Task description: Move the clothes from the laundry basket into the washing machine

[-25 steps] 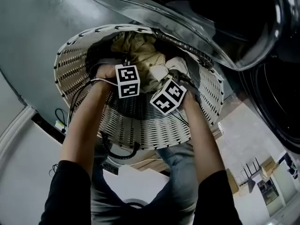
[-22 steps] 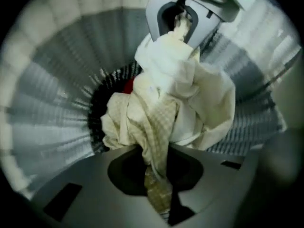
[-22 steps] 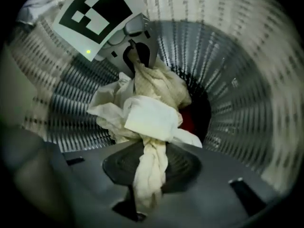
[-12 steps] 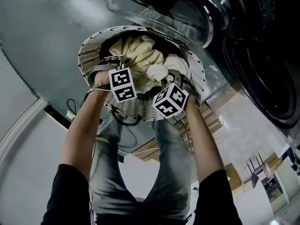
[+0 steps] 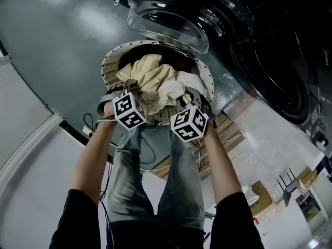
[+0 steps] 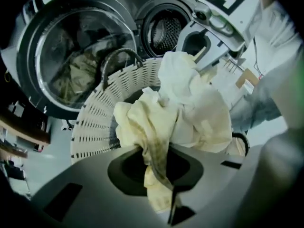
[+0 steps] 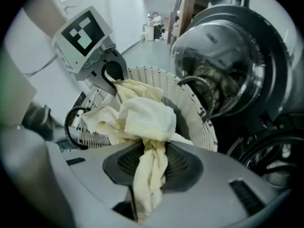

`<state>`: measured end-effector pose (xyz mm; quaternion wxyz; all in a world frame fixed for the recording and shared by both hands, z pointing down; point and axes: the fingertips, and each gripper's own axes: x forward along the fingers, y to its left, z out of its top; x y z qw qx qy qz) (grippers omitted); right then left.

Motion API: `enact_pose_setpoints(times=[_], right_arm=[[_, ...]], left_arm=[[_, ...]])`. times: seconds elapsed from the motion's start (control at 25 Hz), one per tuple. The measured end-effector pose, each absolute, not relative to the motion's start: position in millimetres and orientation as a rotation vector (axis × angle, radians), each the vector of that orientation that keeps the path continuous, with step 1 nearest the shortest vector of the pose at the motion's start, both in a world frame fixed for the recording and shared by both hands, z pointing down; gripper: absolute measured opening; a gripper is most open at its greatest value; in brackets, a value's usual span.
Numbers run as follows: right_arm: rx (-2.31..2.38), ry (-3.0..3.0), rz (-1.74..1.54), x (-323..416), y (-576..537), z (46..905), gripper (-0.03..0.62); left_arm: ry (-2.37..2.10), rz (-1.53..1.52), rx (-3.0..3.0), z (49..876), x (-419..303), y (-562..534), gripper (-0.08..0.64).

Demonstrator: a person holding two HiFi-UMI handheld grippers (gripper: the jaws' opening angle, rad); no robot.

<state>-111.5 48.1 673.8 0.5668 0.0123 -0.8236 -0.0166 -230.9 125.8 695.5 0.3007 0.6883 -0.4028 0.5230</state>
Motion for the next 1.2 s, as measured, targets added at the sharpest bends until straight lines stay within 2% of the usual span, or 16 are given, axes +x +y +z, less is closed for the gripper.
enact_pose_setpoints(times=[0.64,1.2], right_arm=[[0.348,-2.167,0.114,-115,30,509,0.104],[0.668,-2.311,0.187,-111,11,387,0.106]], left_arm=[[-1.398,1.049,1.794,526,-248,122,0.077],[-1.566,0.885,1.895,396,-258,96,0.077]])
